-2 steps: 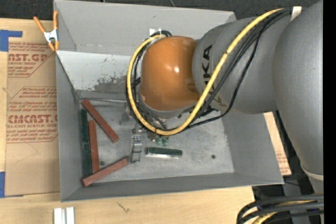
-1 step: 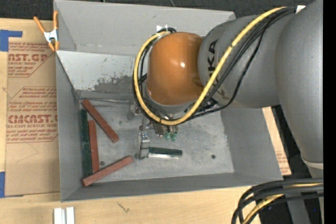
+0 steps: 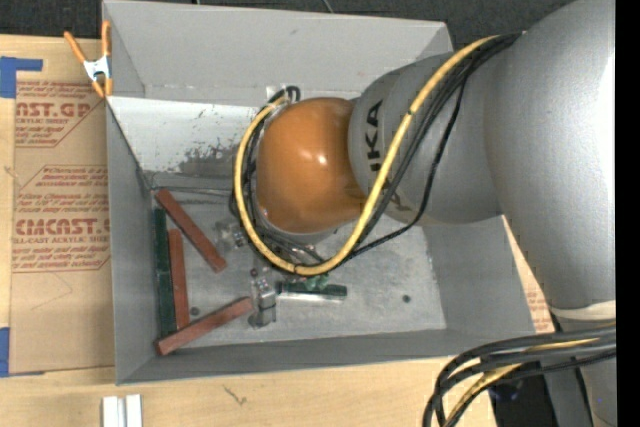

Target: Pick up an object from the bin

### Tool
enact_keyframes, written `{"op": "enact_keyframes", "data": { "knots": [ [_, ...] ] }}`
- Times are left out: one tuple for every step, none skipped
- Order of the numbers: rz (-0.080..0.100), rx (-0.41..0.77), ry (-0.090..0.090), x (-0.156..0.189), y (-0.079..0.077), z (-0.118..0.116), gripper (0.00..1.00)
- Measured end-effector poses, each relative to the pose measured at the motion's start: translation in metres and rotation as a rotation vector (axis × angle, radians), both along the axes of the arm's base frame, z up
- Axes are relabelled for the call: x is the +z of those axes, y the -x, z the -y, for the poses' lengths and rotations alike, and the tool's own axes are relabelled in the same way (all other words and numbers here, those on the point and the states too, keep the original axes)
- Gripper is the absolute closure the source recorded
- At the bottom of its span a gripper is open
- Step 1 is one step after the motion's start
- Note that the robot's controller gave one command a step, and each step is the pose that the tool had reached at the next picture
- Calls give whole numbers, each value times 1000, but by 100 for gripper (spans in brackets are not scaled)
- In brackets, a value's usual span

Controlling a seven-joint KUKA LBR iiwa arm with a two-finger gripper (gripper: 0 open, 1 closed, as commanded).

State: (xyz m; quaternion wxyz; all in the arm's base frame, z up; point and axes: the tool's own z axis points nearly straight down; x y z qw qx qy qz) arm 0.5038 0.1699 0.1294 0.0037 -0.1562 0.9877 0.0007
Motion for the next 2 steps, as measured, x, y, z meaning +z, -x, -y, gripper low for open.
{"op": "enact_keyframes", "data": {
  "knots": [
    [-6,168,1,-43,-17,-7,100],
    [-6,168,1,-43,-17,-7,100]
  ]
}}
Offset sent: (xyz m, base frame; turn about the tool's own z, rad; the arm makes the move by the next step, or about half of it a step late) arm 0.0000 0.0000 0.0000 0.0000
